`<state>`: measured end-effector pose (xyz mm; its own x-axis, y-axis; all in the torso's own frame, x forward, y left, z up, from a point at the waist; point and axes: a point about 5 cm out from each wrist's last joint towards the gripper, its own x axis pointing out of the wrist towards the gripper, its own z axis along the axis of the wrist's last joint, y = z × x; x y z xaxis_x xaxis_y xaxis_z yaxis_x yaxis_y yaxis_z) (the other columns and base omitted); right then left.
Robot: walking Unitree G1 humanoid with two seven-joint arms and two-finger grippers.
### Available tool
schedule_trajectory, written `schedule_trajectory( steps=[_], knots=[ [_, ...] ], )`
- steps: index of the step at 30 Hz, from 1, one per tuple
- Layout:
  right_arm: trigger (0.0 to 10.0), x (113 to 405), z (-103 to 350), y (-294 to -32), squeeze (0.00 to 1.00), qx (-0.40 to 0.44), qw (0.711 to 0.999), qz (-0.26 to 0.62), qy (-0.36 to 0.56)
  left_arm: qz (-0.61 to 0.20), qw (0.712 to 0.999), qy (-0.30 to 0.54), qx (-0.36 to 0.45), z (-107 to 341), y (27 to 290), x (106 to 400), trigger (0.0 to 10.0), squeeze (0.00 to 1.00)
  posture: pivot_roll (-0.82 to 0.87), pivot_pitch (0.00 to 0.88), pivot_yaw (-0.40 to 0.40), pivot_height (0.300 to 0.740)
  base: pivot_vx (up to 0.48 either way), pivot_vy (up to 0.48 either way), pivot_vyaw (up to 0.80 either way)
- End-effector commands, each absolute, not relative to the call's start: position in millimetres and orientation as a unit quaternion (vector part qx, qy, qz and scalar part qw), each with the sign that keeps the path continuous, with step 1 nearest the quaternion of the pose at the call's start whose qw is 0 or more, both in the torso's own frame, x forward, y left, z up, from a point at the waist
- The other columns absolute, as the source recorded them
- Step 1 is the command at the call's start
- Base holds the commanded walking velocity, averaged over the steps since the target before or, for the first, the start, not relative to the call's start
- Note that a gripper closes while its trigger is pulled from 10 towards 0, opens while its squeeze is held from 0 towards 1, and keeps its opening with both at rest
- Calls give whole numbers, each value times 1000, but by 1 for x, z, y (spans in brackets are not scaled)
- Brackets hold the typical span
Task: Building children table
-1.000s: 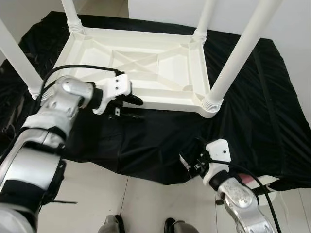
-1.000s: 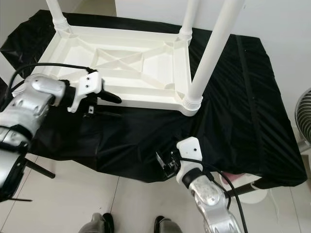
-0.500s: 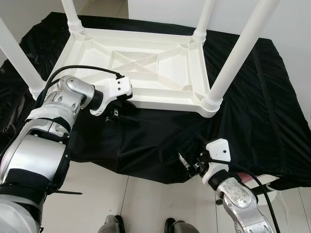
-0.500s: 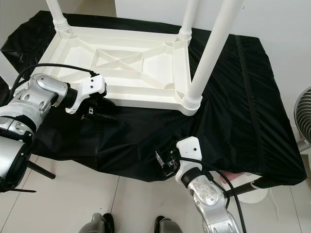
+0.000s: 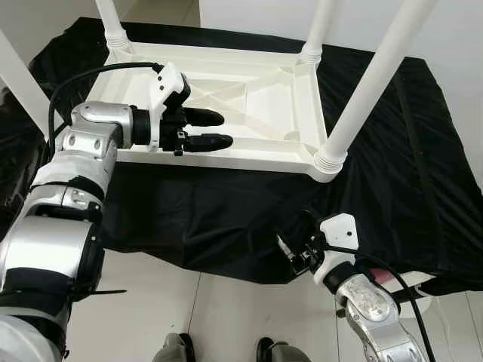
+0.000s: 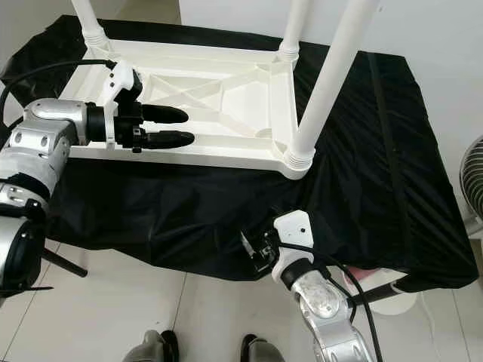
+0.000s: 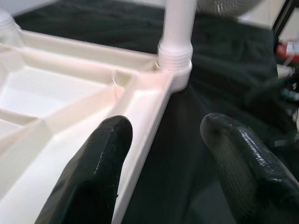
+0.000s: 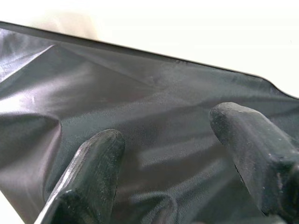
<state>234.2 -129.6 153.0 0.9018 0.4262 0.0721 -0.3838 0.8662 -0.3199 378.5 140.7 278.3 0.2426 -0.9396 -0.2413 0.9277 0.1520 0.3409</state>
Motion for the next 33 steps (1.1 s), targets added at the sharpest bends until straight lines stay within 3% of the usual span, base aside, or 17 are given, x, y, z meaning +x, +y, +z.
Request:
schedule_trajectory(
  steps=[1, 3, 4, 6, 8, 16, 17, 18, 19, 20, 21, 24, 28, 29, 30, 32, 33],
  knots=[
    [10000, 235, 152, -129, 0, -151, 963, 211, -68, -578, 769, -5, 274, 269, 140, 383, 10000, 0, -111, 225, 25, 740, 0, 0, 0],
    [10000, 237, 152, -129, 0, -151, 963, 211, -69, -341, 872, -28, 351, 280, 150, 410, 10000, 0, -111, 225, 24, 740, 0, 0, 0],
    [10000, 237, 152, -129, 0, -151, 963, 211, -69, -341, 872, -28, 351, 280, 150, 410, 10000, 0, -111, 225, 24, 740, 0, 0, 0],
    [10000, 238, 153, -128, 0, -151, 963, 212, -71, -176, 915, -47, 359, 295, 166, 421, 10000, 0, -111, 223, 25, 740, 0, 0, 0],
    [10000, 238, 153, -128, 0, -151, 963, 210, -72, -131, 917, -55, 372, 300, 172, 422, 10000, 0, -111, 223, 25, 740, 0, 0, 0],
    [10000, 237, 153, -129, 0, -151, 964, 208, -71, -142, 918, -58, 365, 297, 172, 421, 10000, 0, -114, 223, 27, 740, 0, 0, 0],
    [10000, 237, 152, -129, 0, -151, 964, 206, -71, -278, 910, -41, 306, 288, 157, 413, 10000, 0, -117, 223, 31, 740, 0, 0, 0],
    [10000, 237, 152, -129, 0, -150, 964, 205, -71, -457, 857, -26, 238, 283, 144, 394, 10000, 0, -118, 223, 34, 740, 0, 0, 0],
    [10000, 237, 152, -129, 0, -150, 964, 205, -71, -457, 857, -26, 238, 283, 144, 394, 10000, 0, -118, 223, 34, 740, 0, 0, 0],
    [10000, 237, 152, -130, 0, -150, 965, 204, -71, -555, 805, -35, 207, 282, 137, 378, 10000, 0, -113, 220, 30, 740, 0, 0, 0],
    [10000, 238, 152, -130, 0, -150, 965, 203, -71, -603, 770, -40, 204, 280, 134, 370, 10000, 0, -108, 218, 27, 740, 0, 0, 0],
    [10000, 238, 152, -130, 0, -150, 965, 204, -71, -605, 764, -40, 219, 278, 135, 370, 10000, 0, -106, 217, 25, 740, 0, 0, 0],
    [10000, 240, 153, -128, 0, -149, 964, 208, -73, -576, 779, -24, 246, 273, 136, 380, 10000, 0, -102, 217, 19, 740, 0, 0, 0],
    [10000, 241, 153, -127, 0, -149, 963, 211, -74, -541, 797, -9, 268, 267, 136, 387, 10000, 0, -101, 217, 18, 740, 0, 0, 0],
    [10000, 241, 153, -127, 0, -149, 963, 211, -74, -541, 797, -9, 268, 267, 136, 387, 10000, 0, -101, 217, 18, 740, 0, 0, 0],
    [10000, 242, 154, -126, 0, -150, 962, 214, -76, -437, 843, 1, 314, 257, 133, 402, 10000, 0, -101, 217, 18, 740, 0, 0, 0],
    [10000, 242, 154, -126, 0, -150, 962, 214, -76, -437, 843, 1, 314, 257, 133, 402, 10000, 0, -101, 217, 18, 740, 0, 0, 0]
  ],
)
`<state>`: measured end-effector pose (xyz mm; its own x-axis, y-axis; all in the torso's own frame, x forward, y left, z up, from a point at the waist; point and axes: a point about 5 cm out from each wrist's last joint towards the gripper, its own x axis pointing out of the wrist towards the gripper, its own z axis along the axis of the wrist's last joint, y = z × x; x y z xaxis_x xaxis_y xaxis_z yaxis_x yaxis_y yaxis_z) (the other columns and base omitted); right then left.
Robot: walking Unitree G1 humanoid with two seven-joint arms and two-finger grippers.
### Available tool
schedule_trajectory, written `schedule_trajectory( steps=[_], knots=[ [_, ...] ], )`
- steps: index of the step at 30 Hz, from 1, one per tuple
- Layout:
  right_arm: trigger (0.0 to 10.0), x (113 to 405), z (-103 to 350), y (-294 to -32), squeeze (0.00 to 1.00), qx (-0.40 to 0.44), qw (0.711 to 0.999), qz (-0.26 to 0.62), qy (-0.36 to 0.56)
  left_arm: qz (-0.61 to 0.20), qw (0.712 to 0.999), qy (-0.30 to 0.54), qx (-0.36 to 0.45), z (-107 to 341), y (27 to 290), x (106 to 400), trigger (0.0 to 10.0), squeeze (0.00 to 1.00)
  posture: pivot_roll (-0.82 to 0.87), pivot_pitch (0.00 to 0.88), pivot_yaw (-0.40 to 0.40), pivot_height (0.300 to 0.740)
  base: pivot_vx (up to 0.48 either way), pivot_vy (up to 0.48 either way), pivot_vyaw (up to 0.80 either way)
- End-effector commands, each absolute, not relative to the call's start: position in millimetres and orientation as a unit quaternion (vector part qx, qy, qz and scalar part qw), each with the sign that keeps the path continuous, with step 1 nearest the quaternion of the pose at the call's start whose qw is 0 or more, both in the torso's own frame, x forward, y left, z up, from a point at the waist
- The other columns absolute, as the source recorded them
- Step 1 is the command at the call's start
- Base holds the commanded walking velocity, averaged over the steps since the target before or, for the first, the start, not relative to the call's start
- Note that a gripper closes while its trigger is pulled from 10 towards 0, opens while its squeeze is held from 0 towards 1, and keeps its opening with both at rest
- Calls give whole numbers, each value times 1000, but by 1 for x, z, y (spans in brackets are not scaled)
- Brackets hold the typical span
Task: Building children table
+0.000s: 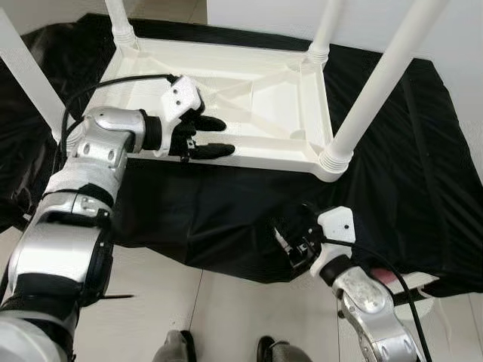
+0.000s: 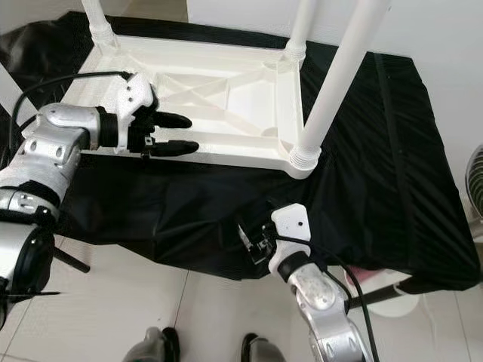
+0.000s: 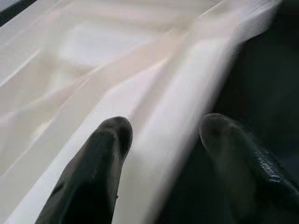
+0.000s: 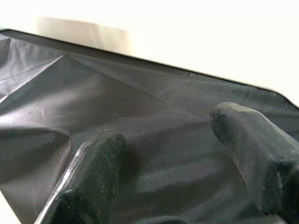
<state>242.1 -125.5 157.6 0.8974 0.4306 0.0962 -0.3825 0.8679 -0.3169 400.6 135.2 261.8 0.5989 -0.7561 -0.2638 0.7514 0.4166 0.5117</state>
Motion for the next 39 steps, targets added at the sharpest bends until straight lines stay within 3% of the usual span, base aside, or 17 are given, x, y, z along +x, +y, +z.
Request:
schedule_trajectory(
  steps=[1, 5, 8, 18, 19, 20, 21, 26, 31, 33, 34, 36, 37, 38, 39],
  knots=[
    [10000, 241, 154, -127, 0, -150, 962, 214, -76, -387, 855, 10, 345, 253, 136, 407, 10000, 0, -117, 219, 20, 740, 0, 0, 0],
    [10000, 240, 154, -127, 0, -151, 962, 213, -75, -362, 856, 18, 369, 249, 138, 409, 10000, 0, -121, 220, 22, 740, 0, 0, 0],
    [10000, 238, 154, -129, 0, -153, 963, 207, -74, -354, 839, 48, 411, 235, 143, 407, 10000, 0, -128, 219, 27, 740, 0, 0, 0],
    [10000, 238, 153, -128, 0, -151, 964, 209, -73, -378, 838, 63, 389, 226, 139, 406, 10000, 0, -122, 221, 27, 740, 0, 0, 0],
    [10000, 238, 153, -127, 0, -151, 963, 210, -74, -370, 837, 66, 397, 222, 137, 407, 4275, 0, -122, 222, 24, 740, 0, 0, 0],
    [10000, 238, 153, -127, 0, -151, 963, 210, -74, -370, 837, 66, 397, 222, 137, 407, 4275, 0, -122, 222, 24, 740, 0, 0, 0],
    [10000, 239, 154, -127, 0, -151, 963, 211, -74, -366, 836, 69, 404, 220, 136, 408, 0, 0, -122, 222, 24, 740, 0, 0, 0],
    [10000, 238, 153, -129, 0, -153, 963, 209, -73, -393, 811, 84, 424, 215, 139, 405, 0, 0, -126, 225, 31, 740, 0, 0, 0],
    [10000, 237, 153, -129, 0, -152, 963, 209, -73, -397, 806, 88, 430, 214, 140, 404, 0, 0, -126, 225, 31, 740, 0, 0, 0],
    [10000, 237, 153, -128, 0, -152, 963, 209, -72, -435, 776, 98, 446, 211, 144, 399, 0, 0, -124, 230, 32, 740, 0, 0, 0],
    [10000, 237, 153, -128, 0, -152, 963, 209, -72, -435, 776, 98, 446, 211, 144, 399, 0, 0, -124, 230, 32, 740, 0, 0, 0],
    [10000, 238, 153, -128, 0, -153, 963, 209, -72, -489, 731, 109, 463, 209, 151, 391, 0, 0, -124, 230, 32, 740, 0, 0, 0],
    [10000, 238, 153, -128, 0, -153, 963, 209, -72, -489, 731, 109, 463, 209, 151, 391, 0, 0, -124, 230, 32, 740, 0, 0, 0],
    [10000, 238, 153, -129, 0, -153, 963, 209, -72, -519, 704, 117, 470, 213, 159, 386, 0, 0, -124, 230, 32, 740, 0, 0, 0],
    [10000, 238, 153, -129, 0, -153, 963, 209, -72, -519, 704, 117, 470, 213, 159, 386, 0, 0, -124, 230, 32, 740, 0, 0, 0]
  ],
)
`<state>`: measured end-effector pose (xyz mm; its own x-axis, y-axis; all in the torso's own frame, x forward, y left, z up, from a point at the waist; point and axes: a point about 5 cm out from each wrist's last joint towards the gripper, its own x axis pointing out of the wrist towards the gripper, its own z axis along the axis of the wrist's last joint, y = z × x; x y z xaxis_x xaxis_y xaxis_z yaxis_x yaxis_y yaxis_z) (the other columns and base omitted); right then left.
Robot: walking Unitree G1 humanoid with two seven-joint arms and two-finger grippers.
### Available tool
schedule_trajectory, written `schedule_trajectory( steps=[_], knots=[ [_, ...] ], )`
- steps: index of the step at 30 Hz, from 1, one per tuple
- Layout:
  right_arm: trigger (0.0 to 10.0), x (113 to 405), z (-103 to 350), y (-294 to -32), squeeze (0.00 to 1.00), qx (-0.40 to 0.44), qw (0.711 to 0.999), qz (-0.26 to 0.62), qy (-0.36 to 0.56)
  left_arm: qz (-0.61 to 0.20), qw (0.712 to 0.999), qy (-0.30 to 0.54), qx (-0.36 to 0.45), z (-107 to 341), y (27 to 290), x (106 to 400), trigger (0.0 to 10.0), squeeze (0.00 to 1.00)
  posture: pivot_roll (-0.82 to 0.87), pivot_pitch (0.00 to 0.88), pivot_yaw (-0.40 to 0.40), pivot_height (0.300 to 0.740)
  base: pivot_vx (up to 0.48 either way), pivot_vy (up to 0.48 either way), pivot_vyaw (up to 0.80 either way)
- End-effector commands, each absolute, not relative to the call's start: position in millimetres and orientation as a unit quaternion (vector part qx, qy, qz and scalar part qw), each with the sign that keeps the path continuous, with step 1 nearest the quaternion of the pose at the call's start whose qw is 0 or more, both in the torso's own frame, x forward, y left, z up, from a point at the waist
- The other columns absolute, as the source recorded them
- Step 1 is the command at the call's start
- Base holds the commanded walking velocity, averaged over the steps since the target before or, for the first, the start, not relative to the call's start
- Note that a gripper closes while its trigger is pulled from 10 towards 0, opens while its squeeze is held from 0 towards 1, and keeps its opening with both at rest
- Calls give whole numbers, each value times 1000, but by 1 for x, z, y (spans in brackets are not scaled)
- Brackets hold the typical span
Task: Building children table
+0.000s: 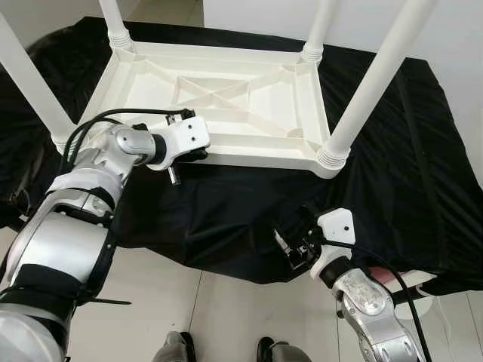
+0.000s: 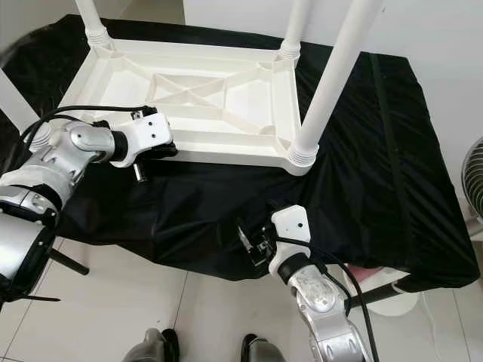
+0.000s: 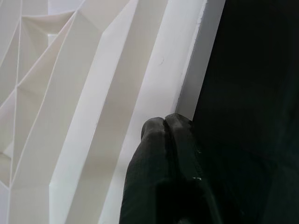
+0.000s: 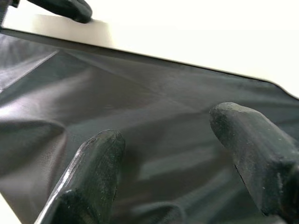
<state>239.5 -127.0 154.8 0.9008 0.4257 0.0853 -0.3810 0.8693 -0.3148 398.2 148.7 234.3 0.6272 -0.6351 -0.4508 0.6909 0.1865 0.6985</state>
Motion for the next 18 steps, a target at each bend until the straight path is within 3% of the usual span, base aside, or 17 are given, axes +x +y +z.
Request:
schedule_trajectory(
  steps=[1, 7, 8, 9, 13, 18],
  knots=[
    [10000, 238, 153, -129, 0, -153, 963, 209, -72, -527, 697, 119, 472, 215, 162, 385, 0, 0, -124, 230, 32, 740, 0, 0, 0],
    [10000, 238, 152, -129, 0, -152, 963, 210, -71, -536, 685, 113, 479, 225, 169, 383, 0, 0, -104, 229, 28, 740, 0, 0, 0],
    [10000, 239, 152, -128, 0, -151, 963, 211, -71, -521, 714, 85, 460, 234, 163, 387, 10000, 0, -101, 228, 27, 740, 0, 0, 0],
    [10000, 239, 152, -126, 0, -150, 963, 212, -72, -510, 736, 62, 441, 241, 157, 390, 10000, 1000, -101, 228, 27, 740, 0, 0, 0],
    [10000, 240, 153, -126, 0, -149, 963, 213, -73, -502, 766, 31, 401, 254, 144, 395, 10000, 1000, -106, 231, 26, 740, 0, 0, 0],
    [10000, 239, 153, -127, 0, -149, 963, 212, -72, -496, 771, 24, 399, 254, 139, 396, 10000, 1000, -116, 233, 27, 740, 0, 0, 0]
  ],
)
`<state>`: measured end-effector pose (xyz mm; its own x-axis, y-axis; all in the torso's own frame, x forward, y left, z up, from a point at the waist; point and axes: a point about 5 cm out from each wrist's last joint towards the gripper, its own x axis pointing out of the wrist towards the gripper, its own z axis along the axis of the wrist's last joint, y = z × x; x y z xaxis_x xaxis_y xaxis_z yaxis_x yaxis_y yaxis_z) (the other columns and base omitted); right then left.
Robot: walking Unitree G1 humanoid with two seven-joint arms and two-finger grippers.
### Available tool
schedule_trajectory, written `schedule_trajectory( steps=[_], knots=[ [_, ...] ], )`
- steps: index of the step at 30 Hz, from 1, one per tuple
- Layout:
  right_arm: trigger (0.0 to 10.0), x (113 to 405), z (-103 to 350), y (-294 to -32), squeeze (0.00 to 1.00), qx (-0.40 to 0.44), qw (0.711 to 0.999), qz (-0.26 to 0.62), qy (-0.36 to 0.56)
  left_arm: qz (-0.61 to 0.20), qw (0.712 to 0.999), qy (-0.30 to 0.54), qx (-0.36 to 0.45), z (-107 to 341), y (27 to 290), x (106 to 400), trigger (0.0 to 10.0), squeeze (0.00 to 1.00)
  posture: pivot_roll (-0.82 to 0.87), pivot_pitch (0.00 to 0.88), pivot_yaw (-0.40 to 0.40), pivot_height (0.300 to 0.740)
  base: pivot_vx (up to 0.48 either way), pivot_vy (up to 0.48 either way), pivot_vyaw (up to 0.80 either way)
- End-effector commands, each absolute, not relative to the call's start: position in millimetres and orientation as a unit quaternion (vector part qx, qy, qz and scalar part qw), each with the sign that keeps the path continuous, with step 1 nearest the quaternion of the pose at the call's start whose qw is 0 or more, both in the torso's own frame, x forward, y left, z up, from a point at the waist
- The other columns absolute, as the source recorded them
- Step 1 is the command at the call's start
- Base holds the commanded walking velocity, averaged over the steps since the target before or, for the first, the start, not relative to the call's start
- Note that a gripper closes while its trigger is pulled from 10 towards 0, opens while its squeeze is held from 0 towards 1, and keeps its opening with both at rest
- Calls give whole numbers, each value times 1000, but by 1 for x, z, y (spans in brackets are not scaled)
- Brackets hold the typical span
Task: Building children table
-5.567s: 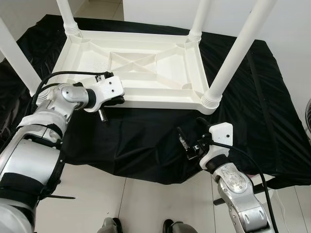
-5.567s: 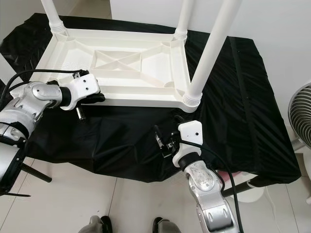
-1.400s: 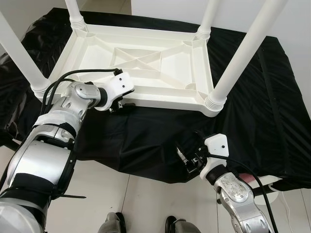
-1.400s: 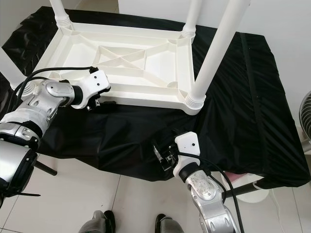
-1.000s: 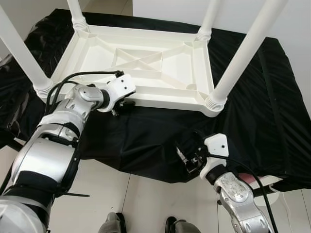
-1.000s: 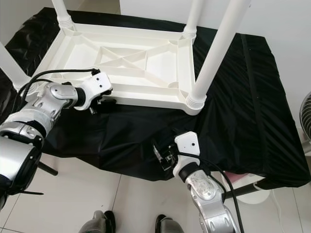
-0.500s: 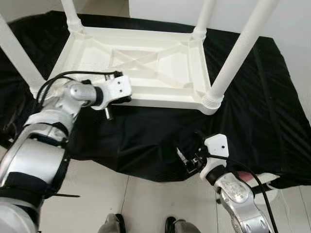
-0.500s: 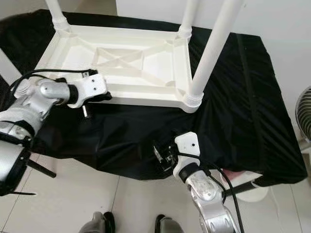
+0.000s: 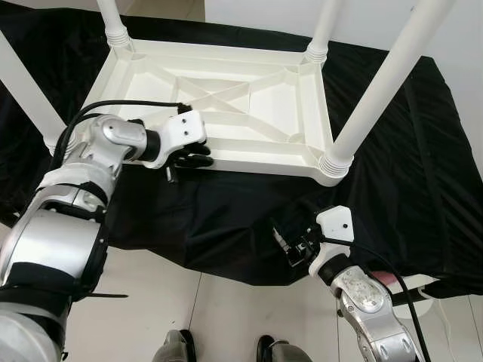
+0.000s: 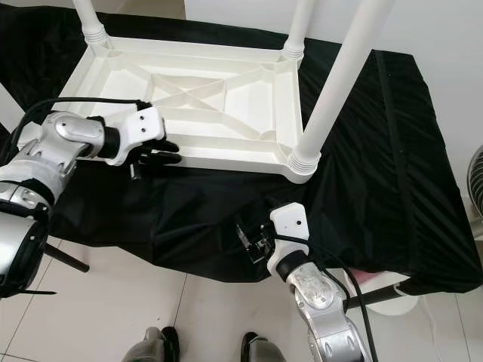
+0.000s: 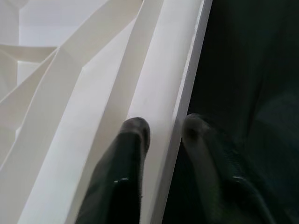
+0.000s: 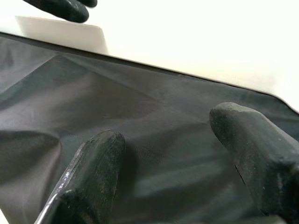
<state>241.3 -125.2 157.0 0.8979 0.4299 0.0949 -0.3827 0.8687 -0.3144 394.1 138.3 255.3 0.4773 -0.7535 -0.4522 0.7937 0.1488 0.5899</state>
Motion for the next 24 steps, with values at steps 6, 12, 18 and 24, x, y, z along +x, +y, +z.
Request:
schedule_trajectory(
  steps=[6, 12, 18, 24],
  knots=[
    [10000, 237, 152, -130, 0, -151, 964, 206, -70, -473, 772, 37, 422, 245, 135, 399, 10000, 0, -123, 234, 33, 740, 0, 0, 0],
    [10000, 236, 152, -128, 0, -149, 964, 207, -70, -429, 786, 67, 441, 233, 134, 404, 10000, 0, -123, 237, 34, 740, 0, 0, 0],
    [10000, 236, 153, -127, 0, -149, 964, 208, -71, -393, 805, 89, 435, 224, 138, 407, 7961, 0, -127, 237, 35, 740, 0, 0, 0],
    [10000, 237, 153, -128, 0, -150, 964, 207, -71, -416, 794, 104, 432, 219, 141, 404, 0, 0, -125, 232, 36, 740, 0, 0, 0]
  ],
)
